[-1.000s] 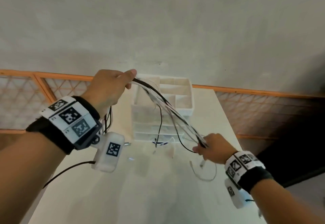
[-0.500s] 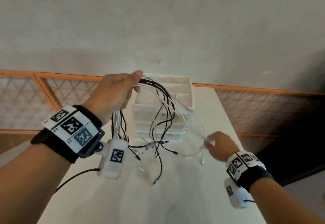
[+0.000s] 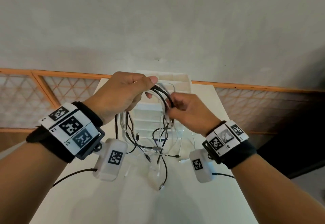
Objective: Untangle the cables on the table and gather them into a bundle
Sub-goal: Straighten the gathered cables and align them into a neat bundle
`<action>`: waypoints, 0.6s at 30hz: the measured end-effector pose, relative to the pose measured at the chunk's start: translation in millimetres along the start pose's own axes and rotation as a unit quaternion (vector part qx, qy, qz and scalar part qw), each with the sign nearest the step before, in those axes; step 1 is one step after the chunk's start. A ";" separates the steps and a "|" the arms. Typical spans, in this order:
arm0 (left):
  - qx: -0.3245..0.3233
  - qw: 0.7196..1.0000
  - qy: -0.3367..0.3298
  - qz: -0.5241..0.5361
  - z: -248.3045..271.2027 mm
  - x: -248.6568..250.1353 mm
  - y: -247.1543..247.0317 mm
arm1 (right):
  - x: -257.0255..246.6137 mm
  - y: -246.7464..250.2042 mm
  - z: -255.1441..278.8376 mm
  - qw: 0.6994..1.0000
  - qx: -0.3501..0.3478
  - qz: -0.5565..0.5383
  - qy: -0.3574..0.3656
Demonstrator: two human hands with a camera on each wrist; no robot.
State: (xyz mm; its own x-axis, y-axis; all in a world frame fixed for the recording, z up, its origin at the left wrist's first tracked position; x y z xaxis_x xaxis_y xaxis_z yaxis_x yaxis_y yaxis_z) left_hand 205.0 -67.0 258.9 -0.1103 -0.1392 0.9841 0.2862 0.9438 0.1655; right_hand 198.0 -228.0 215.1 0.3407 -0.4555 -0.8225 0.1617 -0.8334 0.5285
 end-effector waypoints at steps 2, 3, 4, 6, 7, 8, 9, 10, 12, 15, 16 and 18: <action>0.022 0.999 -0.016 0.017 2.8 4.5 10.6 | 26.8 -15.7 2.1 0.996 -0.053 0.071 -0.031; 0.032 0.999 -0.023 0.022 3.8 6.7 16.9 | 43.3 -19.1 5.2 0.989 -0.068 0.121 -0.050; 0.043 0.999 -0.027 0.021 4.4 8.6 23.5 | 61.3 -18.6 9.0 0.981 -0.071 0.167 -0.072; 0.070 0.997 -0.029 0.012 4.4 9.8 36.6 | 99.7 -9.8 20.6 0.958 -0.072 0.240 -0.135; 0.082 0.996 -0.029 0.015 5.0 10.8 43.0 | 119.3 -5.2 28.0 0.947 -0.077 0.259 -0.175; 0.090 0.995 -0.028 0.018 5.9 12.1 47.7 | 136.5 0.9 34.7 0.936 -0.075 0.271 -0.210; 0.090 0.996 -0.025 0.011 6.9 12.5 50.7 | 149.3 7.8 39.5 0.929 -0.063 0.272 -0.243; 0.086 0.996 -0.016 -0.008 7.0 11.1 51.9 | 157.8 18.5 41.3 0.925 -0.040 0.265 -0.270; 0.063 0.994 0.018 -0.085 7.5 1.3 47.3 | 160.5 43.6 40.5 0.934 0.055 0.190 -0.298; 0.072 0.978 0.052 -0.189 9.0 -20.5 41.0 | 140.4 94.4 44.3 0.929 0.255 0.067 -0.260; 0.088 0.976 0.053 -0.194 9.2 -24.9 41.6 | 131.5 106.9 48.1 0.924 0.290 0.091 -0.234; 0.127 0.978 0.051 -0.156 8.6 -27.6 49.2 | 129.2 112.4 56.3 0.918 0.271 0.196 -0.214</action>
State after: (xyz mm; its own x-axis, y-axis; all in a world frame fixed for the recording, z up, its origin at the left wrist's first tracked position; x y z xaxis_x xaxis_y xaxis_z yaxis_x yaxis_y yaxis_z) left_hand 214.0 -14.2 239.3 -0.0553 -0.4486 0.8920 0.0057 0.8932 0.4496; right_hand 208.1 -398.1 156.4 -0.1403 -0.7380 -0.6601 -0.4203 -0.5592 0.7145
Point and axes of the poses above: each hand's wrist, its own z-axis away from the middle knuckle, its own y-axis out of the back of the hand, x = y × z, the point moved 8 cm from there along -z, towards the middle knuckle, and after that the axes turned 2 degrees about y, right-handed, at the moved point
